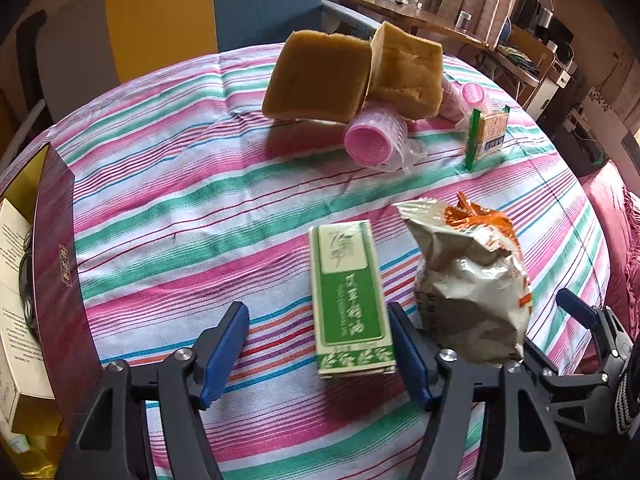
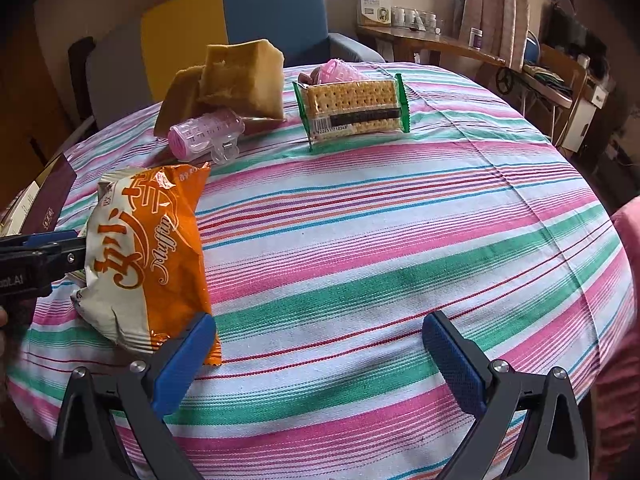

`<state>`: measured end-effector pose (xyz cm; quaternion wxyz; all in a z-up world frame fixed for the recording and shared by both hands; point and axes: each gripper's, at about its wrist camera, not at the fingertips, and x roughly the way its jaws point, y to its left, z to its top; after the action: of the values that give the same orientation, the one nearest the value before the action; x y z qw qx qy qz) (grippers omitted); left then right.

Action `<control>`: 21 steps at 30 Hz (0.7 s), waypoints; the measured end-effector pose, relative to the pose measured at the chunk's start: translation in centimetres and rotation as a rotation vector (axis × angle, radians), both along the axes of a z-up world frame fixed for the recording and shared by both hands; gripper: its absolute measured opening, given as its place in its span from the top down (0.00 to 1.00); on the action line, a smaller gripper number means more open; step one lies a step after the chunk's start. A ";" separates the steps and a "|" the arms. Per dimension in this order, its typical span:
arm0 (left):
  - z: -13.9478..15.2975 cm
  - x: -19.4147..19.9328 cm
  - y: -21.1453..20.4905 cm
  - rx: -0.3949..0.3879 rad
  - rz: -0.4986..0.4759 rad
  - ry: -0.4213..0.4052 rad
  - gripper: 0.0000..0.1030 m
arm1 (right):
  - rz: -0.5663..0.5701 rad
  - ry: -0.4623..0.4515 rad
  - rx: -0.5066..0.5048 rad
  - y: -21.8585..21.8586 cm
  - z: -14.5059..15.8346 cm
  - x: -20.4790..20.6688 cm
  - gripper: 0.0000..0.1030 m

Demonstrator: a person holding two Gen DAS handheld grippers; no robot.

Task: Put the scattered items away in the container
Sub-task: 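Grasp the green essential-oil box with the left gripper while the right gripper holds the bag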

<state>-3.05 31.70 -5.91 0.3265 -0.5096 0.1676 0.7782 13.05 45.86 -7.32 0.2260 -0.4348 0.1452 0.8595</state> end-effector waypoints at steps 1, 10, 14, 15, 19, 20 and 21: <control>-0.1 0.0 -0.2 -0.002 -0.003 0.004 0.46 | -0.001 -0.001 0.000 0.0 0.0 0.0 0.00; 0.5 -0.8 -0.9 0.043 -0.021 -0.020 0.52 | 0.009 -0.002 0.016 -0.1 0.0 -0.1 0.00; 0.9 -0.8 0.0 0.018 -0.083 0.007 0.52 | 0.003 -0.004 0.017 -0.1 0.0 -0.2 0.00; 0.9 -0.9 0.3 0.008 -0.097 0.014 0.52 | 0.003 -0.005 0.018 -0.1 0.0 -0.2 0.00; 0.6 -1.3 1.1 -0.015 -0.132 0.019 0.52 | 0.004 -0.006 0.020 -0.1 0.0 -0.2 0.00; 0.5 -1.5 1.2 -0.018 -0.138 0.017 0.52 | 0.005 -0.006 0.020 0.0 0.0 -0.2 0.00; 0.4 -1.6 1.4 -0.019 -0.143 0.015 0.52 | 0.005 -0.006 0.020 0.0 0.0 -0.2 0.00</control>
<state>-4.62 33.07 -5.51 0.3753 -0.4935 0.2133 0.7551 12.86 45.82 -7.33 0.2287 -0.4355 0.1346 0.8602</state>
